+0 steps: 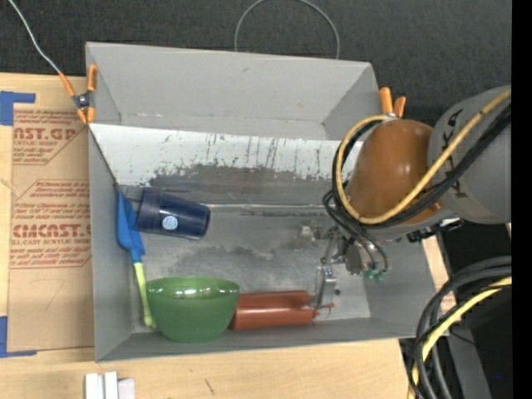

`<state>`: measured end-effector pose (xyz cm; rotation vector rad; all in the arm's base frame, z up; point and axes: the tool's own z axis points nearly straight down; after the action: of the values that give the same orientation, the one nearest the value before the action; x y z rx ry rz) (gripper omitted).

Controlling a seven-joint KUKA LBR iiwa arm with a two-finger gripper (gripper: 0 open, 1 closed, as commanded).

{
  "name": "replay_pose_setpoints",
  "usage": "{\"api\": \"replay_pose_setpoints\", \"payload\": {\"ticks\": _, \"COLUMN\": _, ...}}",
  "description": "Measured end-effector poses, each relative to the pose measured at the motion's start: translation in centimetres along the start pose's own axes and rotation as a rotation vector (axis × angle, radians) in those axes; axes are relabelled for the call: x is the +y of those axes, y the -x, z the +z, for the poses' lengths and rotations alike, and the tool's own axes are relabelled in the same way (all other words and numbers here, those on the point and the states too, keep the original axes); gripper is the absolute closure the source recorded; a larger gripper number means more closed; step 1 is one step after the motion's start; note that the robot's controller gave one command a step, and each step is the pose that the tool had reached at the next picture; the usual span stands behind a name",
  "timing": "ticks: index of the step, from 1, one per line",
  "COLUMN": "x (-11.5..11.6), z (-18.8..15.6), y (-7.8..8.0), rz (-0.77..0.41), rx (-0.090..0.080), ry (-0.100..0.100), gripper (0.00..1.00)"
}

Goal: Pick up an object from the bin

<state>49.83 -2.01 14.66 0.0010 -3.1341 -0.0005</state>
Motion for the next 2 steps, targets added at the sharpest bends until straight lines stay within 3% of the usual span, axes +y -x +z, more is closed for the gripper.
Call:
{"api": "replay_pose_setpoints", "payload": {"ticks": 1, "x": 0.0, "z": -0.4, "y": 0.2, "rz": 0.000, "rx": -0.008, "ry": 0.000, "gripper": 0.00}}
{"api": "replay_pose_setpoints", "payload": {"ticks": 2, "x": 7.4, "z": 7.6, "y": -1.1, "rz": 0.011, "rx": 0.016, "ry": -0.001, "gripper": 0.00}}
